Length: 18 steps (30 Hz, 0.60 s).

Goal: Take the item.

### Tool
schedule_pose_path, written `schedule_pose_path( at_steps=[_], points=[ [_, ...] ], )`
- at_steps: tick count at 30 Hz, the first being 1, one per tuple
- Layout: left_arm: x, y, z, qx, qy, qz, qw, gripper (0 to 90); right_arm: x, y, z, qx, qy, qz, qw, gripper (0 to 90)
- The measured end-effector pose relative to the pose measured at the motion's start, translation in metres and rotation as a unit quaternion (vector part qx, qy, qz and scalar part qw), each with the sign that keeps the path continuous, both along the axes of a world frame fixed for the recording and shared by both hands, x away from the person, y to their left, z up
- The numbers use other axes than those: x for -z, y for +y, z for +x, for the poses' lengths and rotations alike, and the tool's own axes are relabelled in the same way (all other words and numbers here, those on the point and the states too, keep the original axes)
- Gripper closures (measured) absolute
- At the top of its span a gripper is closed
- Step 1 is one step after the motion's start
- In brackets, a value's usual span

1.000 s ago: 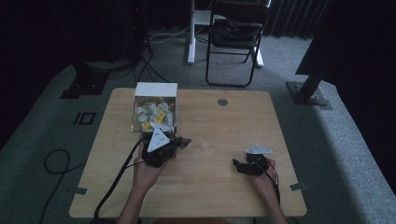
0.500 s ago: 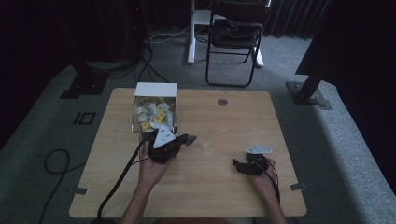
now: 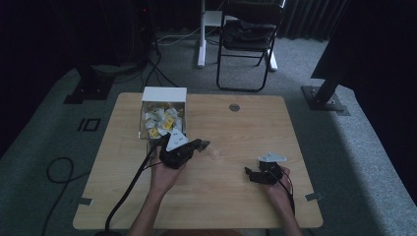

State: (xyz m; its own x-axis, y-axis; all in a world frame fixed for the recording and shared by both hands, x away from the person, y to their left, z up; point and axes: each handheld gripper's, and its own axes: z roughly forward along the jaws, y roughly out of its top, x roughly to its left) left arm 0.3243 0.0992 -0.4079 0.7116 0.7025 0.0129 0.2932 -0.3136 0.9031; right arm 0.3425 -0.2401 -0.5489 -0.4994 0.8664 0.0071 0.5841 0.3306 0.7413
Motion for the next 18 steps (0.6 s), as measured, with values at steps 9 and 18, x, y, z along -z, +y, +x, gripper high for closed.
schedule_pose_path(
  at_steps=[9, 18],
  points=[
    [-0.002, -0.009, 0.006, 0.003, 0.000, 0.008, 1.0000, 90.0, 0.000, 0.000, 0.001, -0.001, 0.000, 0.001, 1.0000, 27.5],
    [-0.008, -0.027, 0.013, 0.013, -0.007, 0.012, 0.9998, 90.0, 0.000, 0.000, 0.001, -0.001, -0.001, 0.000, 1.0000, 27.4]
  ],
)
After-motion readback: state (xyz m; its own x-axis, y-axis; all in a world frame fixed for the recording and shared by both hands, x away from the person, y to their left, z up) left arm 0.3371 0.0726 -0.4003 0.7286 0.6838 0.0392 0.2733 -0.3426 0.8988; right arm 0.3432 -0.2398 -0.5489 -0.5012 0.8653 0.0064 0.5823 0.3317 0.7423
